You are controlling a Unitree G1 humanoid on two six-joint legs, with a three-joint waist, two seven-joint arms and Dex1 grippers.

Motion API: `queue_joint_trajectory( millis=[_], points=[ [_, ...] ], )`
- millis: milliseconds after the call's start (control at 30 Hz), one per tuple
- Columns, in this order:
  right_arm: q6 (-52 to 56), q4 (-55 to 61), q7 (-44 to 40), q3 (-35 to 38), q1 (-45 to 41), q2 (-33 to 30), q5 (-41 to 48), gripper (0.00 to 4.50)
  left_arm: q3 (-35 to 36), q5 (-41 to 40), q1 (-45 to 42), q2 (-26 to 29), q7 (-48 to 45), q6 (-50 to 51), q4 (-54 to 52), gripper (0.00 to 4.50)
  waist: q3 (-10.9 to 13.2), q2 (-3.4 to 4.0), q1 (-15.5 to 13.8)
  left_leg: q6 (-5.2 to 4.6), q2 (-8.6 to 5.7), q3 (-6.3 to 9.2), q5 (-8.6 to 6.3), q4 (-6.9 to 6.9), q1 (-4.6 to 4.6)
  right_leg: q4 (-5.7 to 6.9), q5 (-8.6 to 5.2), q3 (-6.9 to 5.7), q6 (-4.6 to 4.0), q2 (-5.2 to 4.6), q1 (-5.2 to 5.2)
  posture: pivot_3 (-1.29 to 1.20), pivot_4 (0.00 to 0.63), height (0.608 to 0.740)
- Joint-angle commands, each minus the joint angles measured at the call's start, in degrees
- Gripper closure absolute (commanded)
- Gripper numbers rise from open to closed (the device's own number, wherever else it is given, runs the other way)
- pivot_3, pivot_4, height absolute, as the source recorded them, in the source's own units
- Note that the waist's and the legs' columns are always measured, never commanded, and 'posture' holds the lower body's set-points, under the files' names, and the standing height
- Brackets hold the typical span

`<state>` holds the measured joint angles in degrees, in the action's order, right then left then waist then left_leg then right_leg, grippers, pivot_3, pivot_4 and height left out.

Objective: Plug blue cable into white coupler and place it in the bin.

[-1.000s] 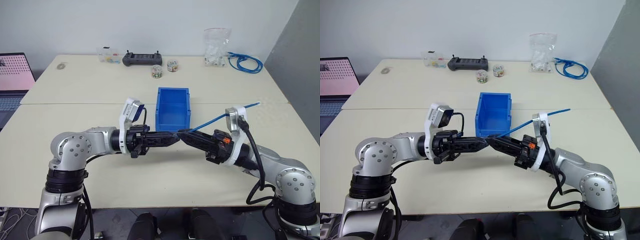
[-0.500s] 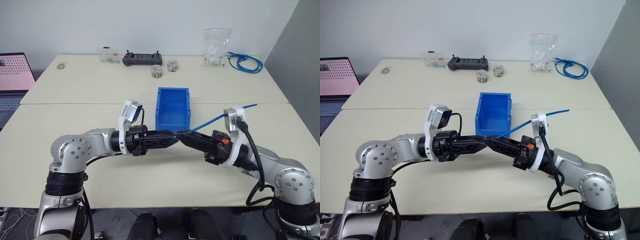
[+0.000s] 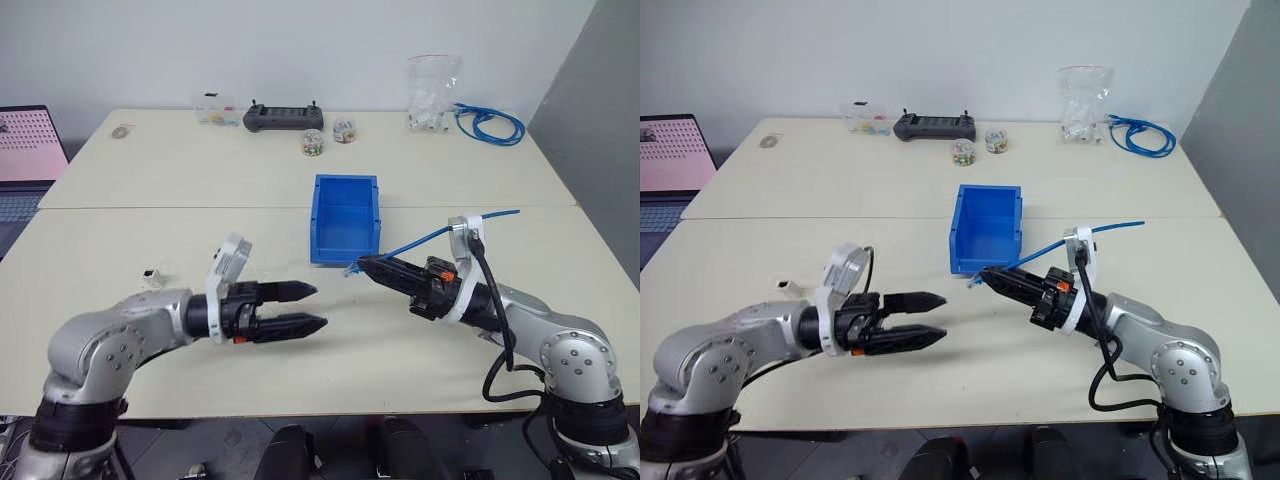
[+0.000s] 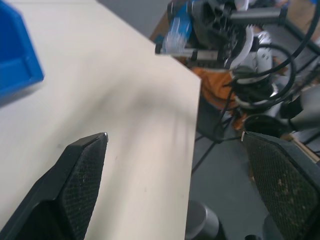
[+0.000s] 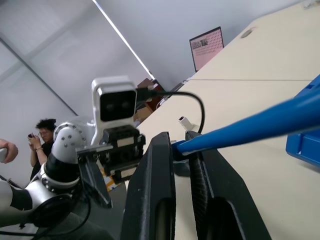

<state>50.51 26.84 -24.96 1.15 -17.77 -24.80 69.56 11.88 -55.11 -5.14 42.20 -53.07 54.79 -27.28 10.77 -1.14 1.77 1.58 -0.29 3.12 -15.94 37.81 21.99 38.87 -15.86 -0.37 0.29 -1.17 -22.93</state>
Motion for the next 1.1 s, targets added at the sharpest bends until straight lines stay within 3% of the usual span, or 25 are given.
queue_joint_trajectory(
  millis=[33,167,300,533,900,1100],
  points=[
    [-2.2,0.1,-3.4,-1.8,-0.8,0.7,-3.6,4.38,7.4,9.9,9.7,-5.2,11.3,-10.4,-3.7,0.00,0.0,0.02,-0.2,0.00,0.01,0.00,0.00,-0.01,0.01,-0.01,0.00,0.01,0.00,0.00,-0.03,0.00,0.150,0.740],
    [-2.8,-0.5,-5.7,-3.3,-0.8,0.8,-6.2,4.38,9.9,18.2,17.1,-8.1,17.1,-17.0,-2.8,0.00,0.0,0.00,-0.5,0.00,0.01,0.01,0.00,0.02,0.15,0.02,0.01,-0.01,0.00,0.00,-0.16,0.00,0.150,0.740],
    [-2.8,-1.9,-7.8,-4.4,-1.6,0.8,-8.8,4.38,13.1,25.0,22.4,-6.1,18.6,-21.5,1.4,0.00,0.0,-0.02,-0.7,0.00,0.00,-0.02,0.00,0.02,0.19,0.01,0.01,-0.01,-0.01,0.00,-0.20,0.00,0.150,0.740],
    [-2.9,-3.6,-10.2,-4.8,-3.2,1.3,-11.3,4.38,17.9,31.4,14.8,-2.1,25.7,-20.7,17.6,0.00,0.0,-0.03,-1.2,-0.01,0.00,0.05,0.00,0.02,0.21,0.02,0.00,-0.12,-0.01,0.00,-0.22,0.00,0.150,0.740],
    [-2.6,-3.0,-11.0,-4.8,-2.9,2.0,-13.0,4.39,10.8,32.5,1.4,3.7,18.8,-18.5,30.4,0.00,0.0,-0.06,-1.3,-0.01,-0.01,0.09,0.00,0.04,0.39,0.03,0.18,-0.18,-0.27,-0.03,-0.31,0.00,0.150,0.740],
    [-2.6,-2.7,-11.2,-5.0,-2.7,2.3,-13.7,4.39,7.0,36.7,-3.6,4.0,20.4,-20.4,35.5,0.00,0.0,-0.06,-1.1,0.00,-0.01,0.11,0.00,0.04,0.39,0.06,0.19,-0.19,-0.29,-0.03,-0.33,0.00,0.150,0.740]
  ],
)
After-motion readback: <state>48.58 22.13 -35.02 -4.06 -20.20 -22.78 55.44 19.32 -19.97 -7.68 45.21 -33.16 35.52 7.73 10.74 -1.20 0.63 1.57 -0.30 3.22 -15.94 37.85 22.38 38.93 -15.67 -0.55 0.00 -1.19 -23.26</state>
